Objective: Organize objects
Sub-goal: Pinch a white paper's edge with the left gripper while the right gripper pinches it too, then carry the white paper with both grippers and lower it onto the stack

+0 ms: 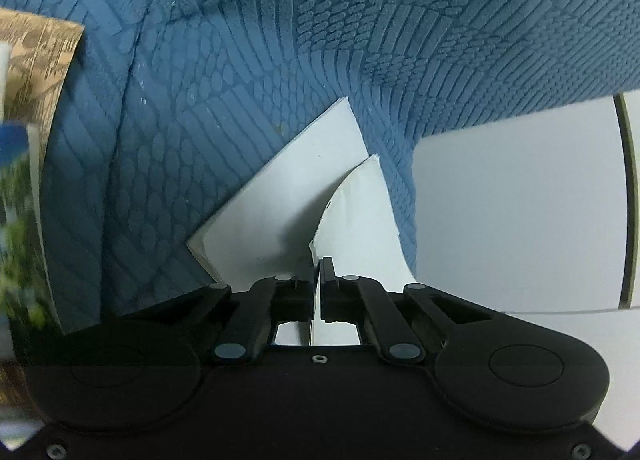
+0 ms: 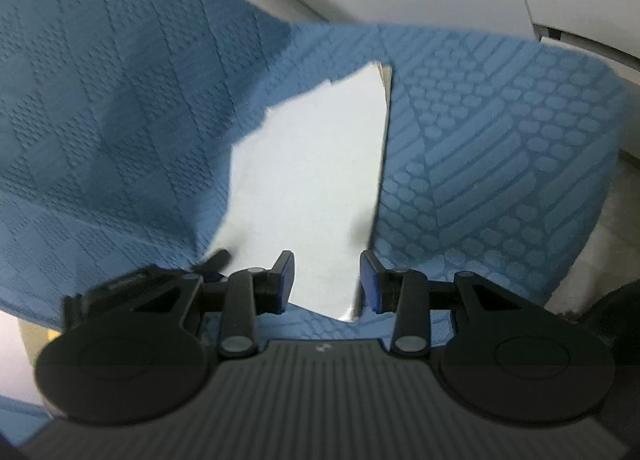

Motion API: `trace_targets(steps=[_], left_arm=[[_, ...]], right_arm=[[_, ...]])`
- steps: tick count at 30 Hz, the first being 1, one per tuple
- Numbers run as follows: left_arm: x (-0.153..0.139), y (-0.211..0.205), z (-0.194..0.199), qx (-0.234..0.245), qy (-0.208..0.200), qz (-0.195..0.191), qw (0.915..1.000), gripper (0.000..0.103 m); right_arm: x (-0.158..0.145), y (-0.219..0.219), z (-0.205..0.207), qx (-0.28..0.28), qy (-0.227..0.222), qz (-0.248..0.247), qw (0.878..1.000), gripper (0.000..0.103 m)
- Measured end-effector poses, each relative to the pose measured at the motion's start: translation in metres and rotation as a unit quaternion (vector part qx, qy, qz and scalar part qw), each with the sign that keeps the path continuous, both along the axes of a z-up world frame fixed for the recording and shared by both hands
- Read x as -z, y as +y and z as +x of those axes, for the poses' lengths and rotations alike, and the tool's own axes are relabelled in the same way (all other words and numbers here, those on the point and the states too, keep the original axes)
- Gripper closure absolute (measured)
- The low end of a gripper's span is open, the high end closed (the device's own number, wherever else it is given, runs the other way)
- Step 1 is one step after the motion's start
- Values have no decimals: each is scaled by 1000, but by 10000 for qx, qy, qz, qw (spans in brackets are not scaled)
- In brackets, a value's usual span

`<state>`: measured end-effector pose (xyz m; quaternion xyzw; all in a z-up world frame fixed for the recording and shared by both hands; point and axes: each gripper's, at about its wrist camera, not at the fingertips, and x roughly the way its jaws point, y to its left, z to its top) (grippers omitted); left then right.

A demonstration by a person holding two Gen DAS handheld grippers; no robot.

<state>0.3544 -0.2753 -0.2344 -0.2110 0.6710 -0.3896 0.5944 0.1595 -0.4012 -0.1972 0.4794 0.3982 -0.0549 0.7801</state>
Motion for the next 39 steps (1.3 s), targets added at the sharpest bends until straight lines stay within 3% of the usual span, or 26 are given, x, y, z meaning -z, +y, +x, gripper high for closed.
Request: trace_targets(steps=[2,4,6,10,17,19,21,23,25,27,33,39], left_arm=[[-2,-2,-5,-84,64,-73,9999,102],[-8,0,-11,-152,109,-149,9997,103],[-11,3,-16,-225,182,-208,9994,103],[-13,18,-25,-432,417,-330,9976,103],[-16,45,-39,-663,763,-589,9931,103],[-17,46,-41,-689,749,-601,9930,103],[-17,47,-42,-700,752,-627,9927,103],[-20,48,-42,-620,673,-637,9938,103],[-21,48,-43,-611,654,-624,9940,103],[-20,51,-44,-621,663,-599,9941,103],[-31,69,-50,-648,648,-730,9931,102],[-51,99,-56,-818,541,-902,9911,101]], right_arm=[[-6,3,-10,141,-158,259,9994,60],[-11,10,-19,311,-285,627,9971,31],[-13,19,-25,558,-411,1091,9916,21],[-5,43,-26,969,-511,1908,9755,21],[24,67,-25,1586,-213,2216,9619,22],[27,64,-29,1833,-143,2106,9601,33],[27,58,-32,1989,-109,1933,9607,38],[24,52,-36,2099,-105,1735,9621,55],[20,45,-39,2163,-26,1546,9640,83],[15,40,-41,2136,-62,1438,9663,90],[-13,31,-39,1531,-149,909,9839,93],[-42,32,-31,774,-269,725,9940,93]])
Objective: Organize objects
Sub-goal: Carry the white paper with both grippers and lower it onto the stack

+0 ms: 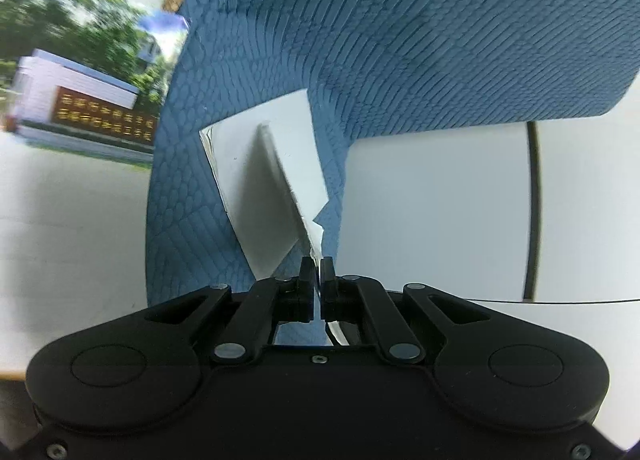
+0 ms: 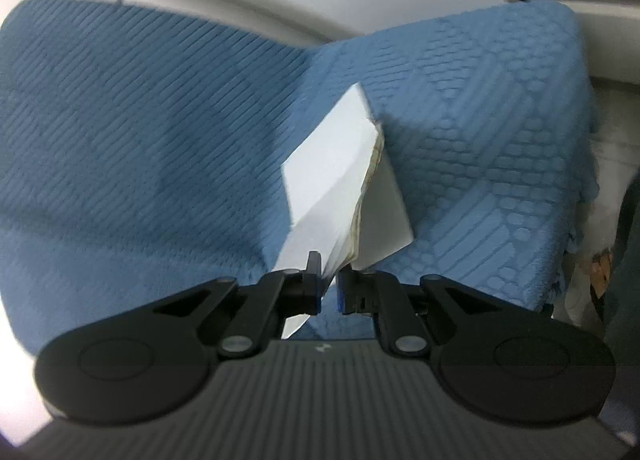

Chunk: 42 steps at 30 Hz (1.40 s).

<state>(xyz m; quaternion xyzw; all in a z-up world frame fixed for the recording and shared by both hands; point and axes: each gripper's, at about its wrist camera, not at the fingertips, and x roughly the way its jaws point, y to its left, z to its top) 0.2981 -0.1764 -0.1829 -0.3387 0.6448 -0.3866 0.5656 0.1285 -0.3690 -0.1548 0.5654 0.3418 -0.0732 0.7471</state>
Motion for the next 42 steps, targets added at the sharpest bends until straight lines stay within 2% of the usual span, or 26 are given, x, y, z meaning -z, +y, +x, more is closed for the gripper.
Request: trace_targets(steps=[6,10,21,34,42], left_arm=[[-22,33,-14,-334,-43,-143,9993,101],[-38,50,-19,-541,-120,-136,9984,100],[-92,98,-22,-1024,-393,-348,9934,100],[-123,151,-23,-1405,-548,-448,9875,98],[-122,184,-14,-1566,-623,-440,9847,97]], right_arm=[[-25,8,-3,-537,-221,-104,9983,93],[-43,20,-4,-901,-167,-186,9956,93],[-101,47,8,-1727,-552,-360,9828,93],[-149,87,17,-2413,-873,-496,9652,93],[-151,113,24,-2734,-960,-306,9566,93]])
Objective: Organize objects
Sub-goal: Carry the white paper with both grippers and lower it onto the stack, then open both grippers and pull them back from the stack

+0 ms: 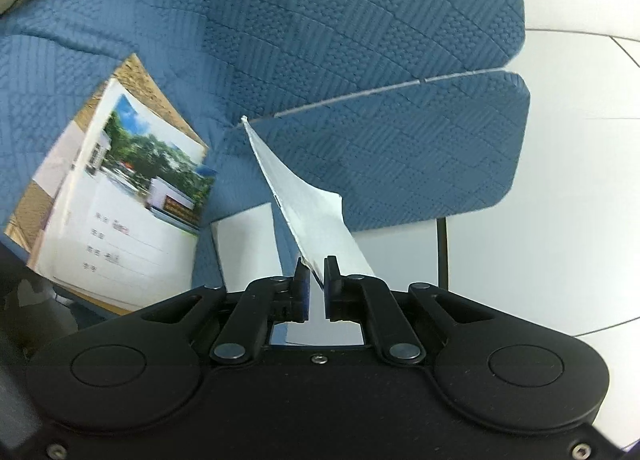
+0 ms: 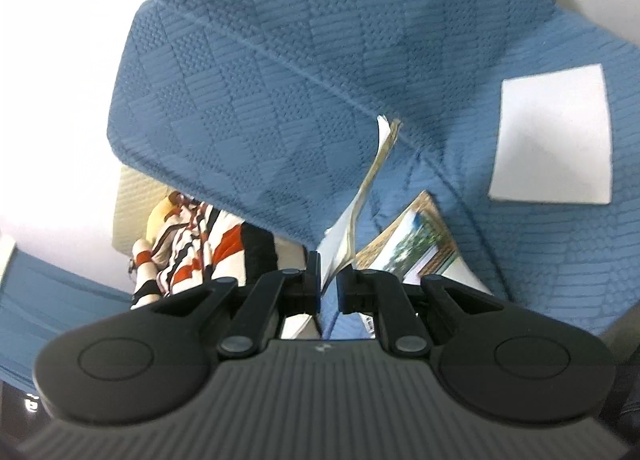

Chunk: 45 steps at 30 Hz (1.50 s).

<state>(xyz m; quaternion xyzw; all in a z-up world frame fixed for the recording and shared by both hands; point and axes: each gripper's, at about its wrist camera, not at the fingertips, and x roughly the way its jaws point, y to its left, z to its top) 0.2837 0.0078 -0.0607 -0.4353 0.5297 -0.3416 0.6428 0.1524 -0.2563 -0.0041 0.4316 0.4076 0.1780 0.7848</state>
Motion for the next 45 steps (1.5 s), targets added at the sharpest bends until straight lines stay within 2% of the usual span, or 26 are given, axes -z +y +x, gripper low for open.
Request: trace_targets(steps=[5,16,22,28,35,40,43,45], left_arm=[[16,16,4,-70,6,49,10000,97],[69,40,10,-108,8,455,9989,97],[88,35,0,125,-418,963,9944,96],[112,24,-10,362,-420,1314,9898,96],[134,17,-14,428,-186,1571,9865,97],[139,15,-14,472,-152,1699,9842,97],[134,13,-16,551,-205,1806,9818,91],[129,12,-19,599,-281,1856,9804,74]], right_arm=[[12,15,10,-260,57,-91,9996,93],[68,48,18,-668,286,-403,9965,93],[97,57,12,-794,405,-811,9927,93],[121,60,7,-840,494,-1245,9874,92],[142,63,8,-1011,593,-1619,9798,91],[147,62,11,-1060,637,-1649,9785,91],[146,61,11,-1074,651,-1647,9783,91],[145,60,11,-1082,672,-1609,9787,90]])
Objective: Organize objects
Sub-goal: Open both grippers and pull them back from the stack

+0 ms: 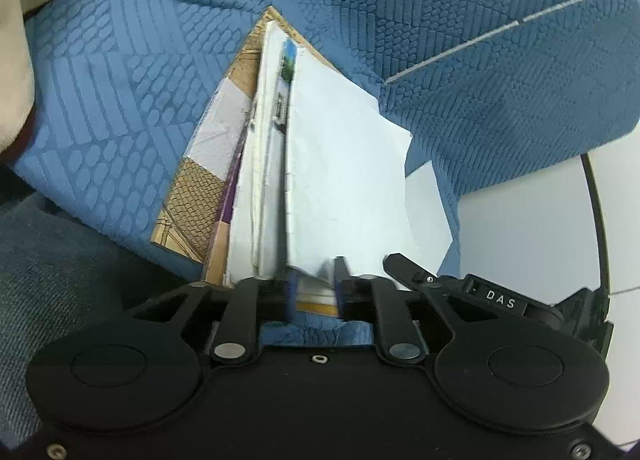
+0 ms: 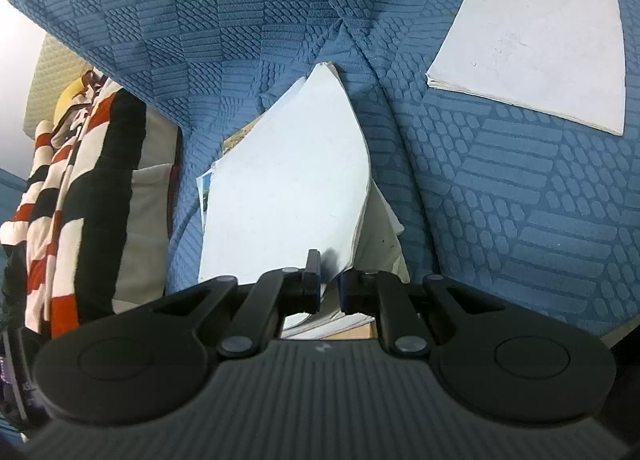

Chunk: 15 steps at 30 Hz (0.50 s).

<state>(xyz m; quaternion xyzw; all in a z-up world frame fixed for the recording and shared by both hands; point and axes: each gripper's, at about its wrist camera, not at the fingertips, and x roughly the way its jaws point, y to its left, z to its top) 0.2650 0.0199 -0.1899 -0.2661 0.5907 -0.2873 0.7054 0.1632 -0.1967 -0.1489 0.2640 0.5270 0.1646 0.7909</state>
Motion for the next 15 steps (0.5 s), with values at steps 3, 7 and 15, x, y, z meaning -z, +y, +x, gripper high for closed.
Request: trace_targets(steps=[3,7,15], left_arm=[[-11,-2,-5,74,-142,23,9999,47],[-27,-4,-13,110,-446,287,9985,25],[-70,4,-36,82,-1020,625,9928,5]], right_arm=[[-3,-1,-1,-28,74,-19,10000,77],[-14,-2,-9,-274,-55,-111,9995,23],[-52,-18,-27,-465,-571,-531,9959,17]])
